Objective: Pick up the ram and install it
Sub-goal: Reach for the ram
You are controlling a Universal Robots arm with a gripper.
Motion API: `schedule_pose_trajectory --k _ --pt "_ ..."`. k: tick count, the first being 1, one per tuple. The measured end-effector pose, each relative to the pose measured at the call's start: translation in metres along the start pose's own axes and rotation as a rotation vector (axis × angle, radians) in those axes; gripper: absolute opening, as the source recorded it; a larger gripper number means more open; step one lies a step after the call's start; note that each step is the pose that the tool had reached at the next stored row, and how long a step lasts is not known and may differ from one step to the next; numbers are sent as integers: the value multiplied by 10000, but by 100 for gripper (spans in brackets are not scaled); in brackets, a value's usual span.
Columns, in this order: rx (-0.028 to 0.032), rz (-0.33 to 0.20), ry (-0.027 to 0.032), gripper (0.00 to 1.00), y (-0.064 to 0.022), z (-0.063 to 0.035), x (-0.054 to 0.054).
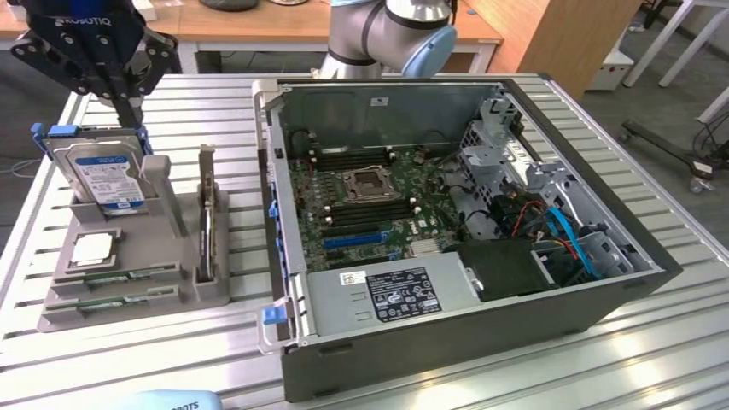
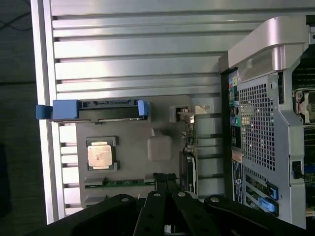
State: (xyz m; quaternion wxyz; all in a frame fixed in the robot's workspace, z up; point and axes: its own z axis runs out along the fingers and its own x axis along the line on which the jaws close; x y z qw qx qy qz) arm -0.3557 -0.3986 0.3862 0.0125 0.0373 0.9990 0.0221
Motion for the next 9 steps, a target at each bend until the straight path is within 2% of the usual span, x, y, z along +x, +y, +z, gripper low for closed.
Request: schedule_pose_trajectory --k 9 --pt "1 2 1 10 -11 -1 147"
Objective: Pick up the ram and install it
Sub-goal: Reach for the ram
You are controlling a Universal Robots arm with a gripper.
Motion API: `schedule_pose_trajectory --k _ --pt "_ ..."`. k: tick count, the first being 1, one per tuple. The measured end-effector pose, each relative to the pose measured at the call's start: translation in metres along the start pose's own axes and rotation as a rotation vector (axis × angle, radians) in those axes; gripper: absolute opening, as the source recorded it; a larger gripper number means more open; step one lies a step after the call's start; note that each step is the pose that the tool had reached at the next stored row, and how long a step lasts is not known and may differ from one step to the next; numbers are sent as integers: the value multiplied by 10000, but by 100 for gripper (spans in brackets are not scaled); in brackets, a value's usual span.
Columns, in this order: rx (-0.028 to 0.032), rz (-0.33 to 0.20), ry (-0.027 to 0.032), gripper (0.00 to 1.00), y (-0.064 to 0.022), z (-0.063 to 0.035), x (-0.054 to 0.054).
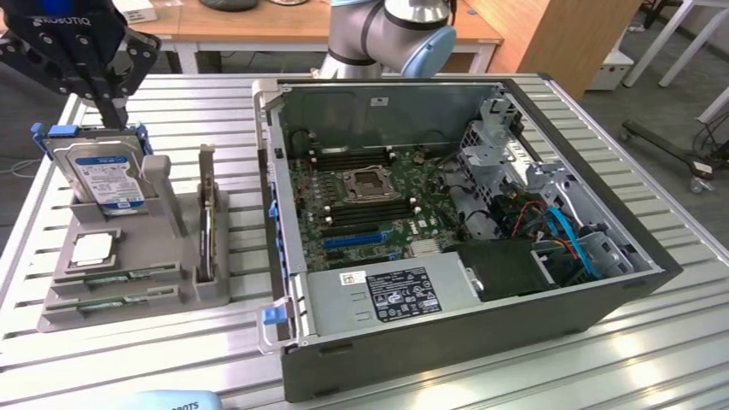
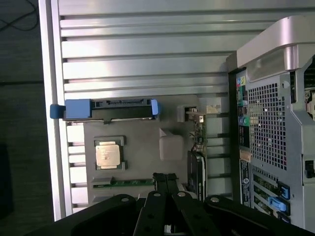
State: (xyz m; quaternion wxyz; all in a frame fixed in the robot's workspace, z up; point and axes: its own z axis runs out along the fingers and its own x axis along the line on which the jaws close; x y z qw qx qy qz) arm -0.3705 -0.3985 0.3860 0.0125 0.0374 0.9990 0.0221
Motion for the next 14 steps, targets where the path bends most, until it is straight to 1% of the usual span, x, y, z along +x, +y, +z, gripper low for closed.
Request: schedule_pose_trajectory --k 10,12,14 --pt "-1 0 0 10 -2 0 14" --pt "0 1 0 10 -20 -1 13" --pt "-1 0 -1 10 -56 -2 10"
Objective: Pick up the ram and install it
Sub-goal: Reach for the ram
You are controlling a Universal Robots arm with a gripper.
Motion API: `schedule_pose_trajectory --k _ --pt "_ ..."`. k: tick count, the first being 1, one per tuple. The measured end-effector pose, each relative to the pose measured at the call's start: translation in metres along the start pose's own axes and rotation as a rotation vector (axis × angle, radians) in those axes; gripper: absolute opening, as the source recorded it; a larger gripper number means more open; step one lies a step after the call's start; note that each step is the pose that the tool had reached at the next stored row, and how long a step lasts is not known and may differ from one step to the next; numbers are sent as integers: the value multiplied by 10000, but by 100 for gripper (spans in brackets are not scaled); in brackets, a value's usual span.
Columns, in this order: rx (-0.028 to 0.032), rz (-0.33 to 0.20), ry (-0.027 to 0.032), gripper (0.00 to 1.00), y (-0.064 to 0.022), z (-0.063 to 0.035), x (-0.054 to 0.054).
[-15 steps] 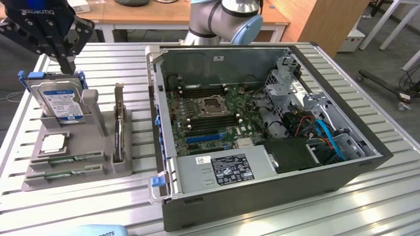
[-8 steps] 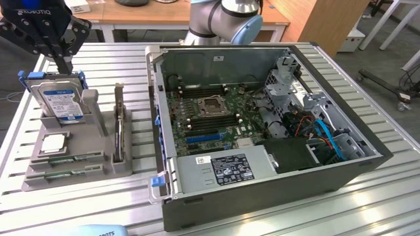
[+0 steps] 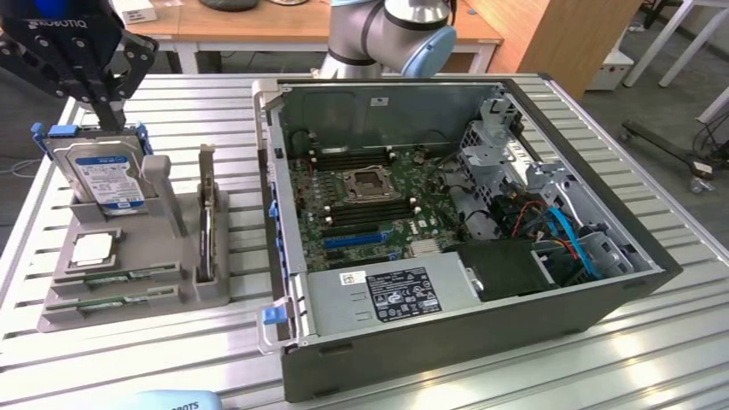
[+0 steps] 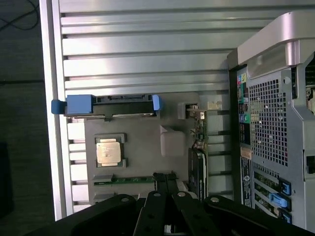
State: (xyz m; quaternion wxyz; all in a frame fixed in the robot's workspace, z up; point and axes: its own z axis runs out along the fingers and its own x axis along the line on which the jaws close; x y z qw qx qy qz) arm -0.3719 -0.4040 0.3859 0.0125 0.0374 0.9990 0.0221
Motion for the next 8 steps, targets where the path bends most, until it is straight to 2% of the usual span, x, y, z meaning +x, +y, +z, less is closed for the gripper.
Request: schedule_pose_trajectory --k 8 --pt "0 0 0 10 -169 -8 -4"
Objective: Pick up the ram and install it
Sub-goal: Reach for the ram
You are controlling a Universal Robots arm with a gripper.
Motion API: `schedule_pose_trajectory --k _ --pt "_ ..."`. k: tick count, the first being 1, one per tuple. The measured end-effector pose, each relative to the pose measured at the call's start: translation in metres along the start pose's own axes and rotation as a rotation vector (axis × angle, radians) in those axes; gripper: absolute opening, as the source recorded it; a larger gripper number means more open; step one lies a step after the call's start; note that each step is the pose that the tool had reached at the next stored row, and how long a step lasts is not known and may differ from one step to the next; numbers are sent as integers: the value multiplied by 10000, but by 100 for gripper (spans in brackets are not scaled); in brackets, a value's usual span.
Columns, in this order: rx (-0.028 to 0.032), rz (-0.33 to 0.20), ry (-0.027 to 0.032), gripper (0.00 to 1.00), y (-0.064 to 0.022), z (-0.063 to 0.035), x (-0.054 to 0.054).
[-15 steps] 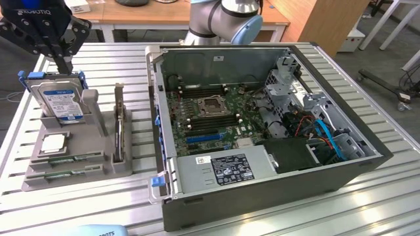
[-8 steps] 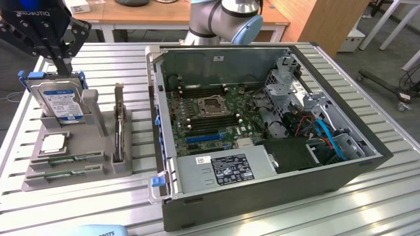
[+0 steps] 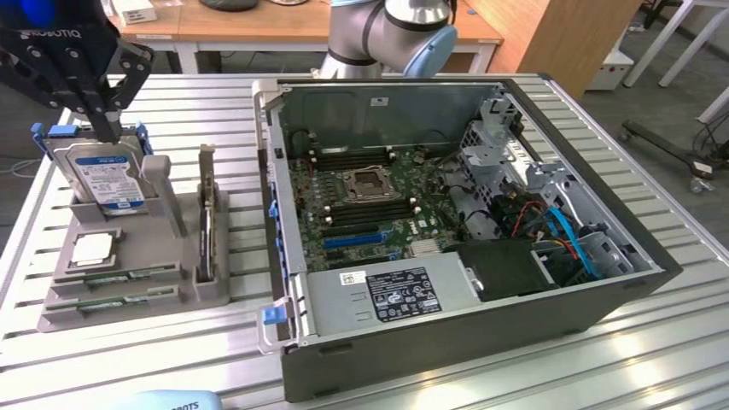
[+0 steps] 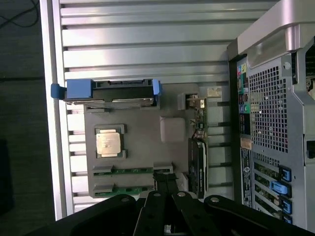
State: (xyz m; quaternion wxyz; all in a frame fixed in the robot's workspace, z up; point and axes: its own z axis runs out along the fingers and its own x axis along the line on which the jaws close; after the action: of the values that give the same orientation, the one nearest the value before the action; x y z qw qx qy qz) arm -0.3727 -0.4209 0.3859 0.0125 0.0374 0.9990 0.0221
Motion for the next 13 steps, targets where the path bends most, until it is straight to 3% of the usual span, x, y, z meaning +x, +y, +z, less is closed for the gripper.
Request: schedule_pose_trajectory --k 8,13 --pt "0 1 0 10 -130 -6 0" --pt "0 2 0 10 -140 -7 0"
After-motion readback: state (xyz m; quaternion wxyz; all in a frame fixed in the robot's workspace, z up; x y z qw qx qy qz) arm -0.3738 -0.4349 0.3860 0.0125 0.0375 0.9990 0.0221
